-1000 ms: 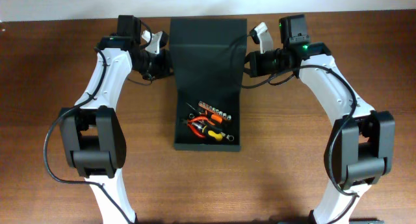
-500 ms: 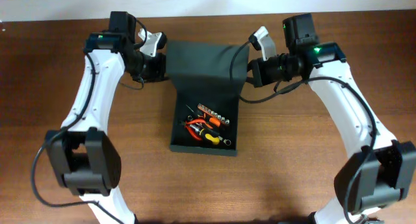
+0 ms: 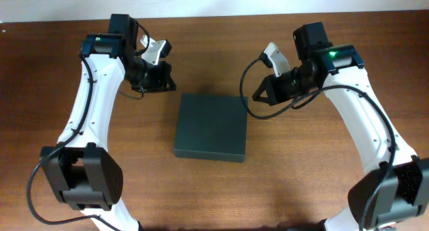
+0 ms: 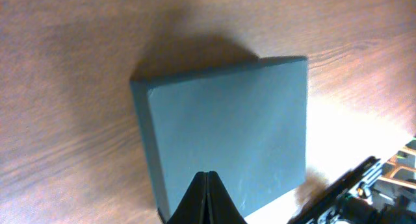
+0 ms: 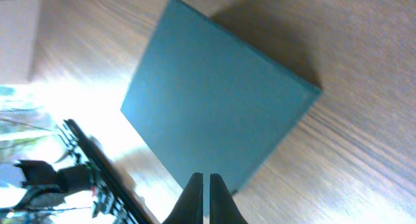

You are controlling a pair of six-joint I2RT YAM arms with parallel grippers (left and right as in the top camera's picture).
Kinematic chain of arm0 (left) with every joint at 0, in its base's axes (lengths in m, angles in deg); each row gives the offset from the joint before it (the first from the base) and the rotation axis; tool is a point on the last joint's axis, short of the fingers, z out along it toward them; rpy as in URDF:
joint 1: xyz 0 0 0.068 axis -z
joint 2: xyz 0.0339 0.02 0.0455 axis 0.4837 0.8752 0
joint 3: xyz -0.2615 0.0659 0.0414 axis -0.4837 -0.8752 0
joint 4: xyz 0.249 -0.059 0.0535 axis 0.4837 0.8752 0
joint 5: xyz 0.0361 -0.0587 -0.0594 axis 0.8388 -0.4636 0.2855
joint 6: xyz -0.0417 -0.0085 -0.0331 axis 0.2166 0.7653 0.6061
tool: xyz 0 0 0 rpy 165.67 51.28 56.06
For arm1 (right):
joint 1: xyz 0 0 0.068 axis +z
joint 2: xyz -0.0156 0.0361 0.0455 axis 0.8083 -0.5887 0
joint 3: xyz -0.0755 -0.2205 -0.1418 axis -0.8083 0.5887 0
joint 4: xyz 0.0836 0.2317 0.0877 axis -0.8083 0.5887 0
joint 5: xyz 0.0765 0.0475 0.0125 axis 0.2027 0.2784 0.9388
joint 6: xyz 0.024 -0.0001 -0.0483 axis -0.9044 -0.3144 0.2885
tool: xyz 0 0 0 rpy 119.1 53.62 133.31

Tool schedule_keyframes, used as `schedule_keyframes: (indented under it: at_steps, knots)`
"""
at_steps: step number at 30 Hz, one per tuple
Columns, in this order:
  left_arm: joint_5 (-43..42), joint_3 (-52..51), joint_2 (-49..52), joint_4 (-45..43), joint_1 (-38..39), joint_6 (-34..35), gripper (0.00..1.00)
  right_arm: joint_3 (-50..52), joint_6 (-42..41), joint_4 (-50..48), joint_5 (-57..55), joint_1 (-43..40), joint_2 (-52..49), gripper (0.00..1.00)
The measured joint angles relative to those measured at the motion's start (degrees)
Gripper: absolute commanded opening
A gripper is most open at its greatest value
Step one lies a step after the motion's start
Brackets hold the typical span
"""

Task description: Pack container

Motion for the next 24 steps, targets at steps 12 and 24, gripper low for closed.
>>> schedule_keyframes:
  at_steps: [12,24]
  knots:
    - [5.9,0.6,-4.1,10.1,0.0,0.3,0.99,0.0,0.4,2.8,-9.6,1.3,9.5,0.99]
    - [8.7,1.6,-18.5,12.6,0.0,-1.2,0.99,2.3,0.7,9.0,-21.7,1.3,29.0,0.99]
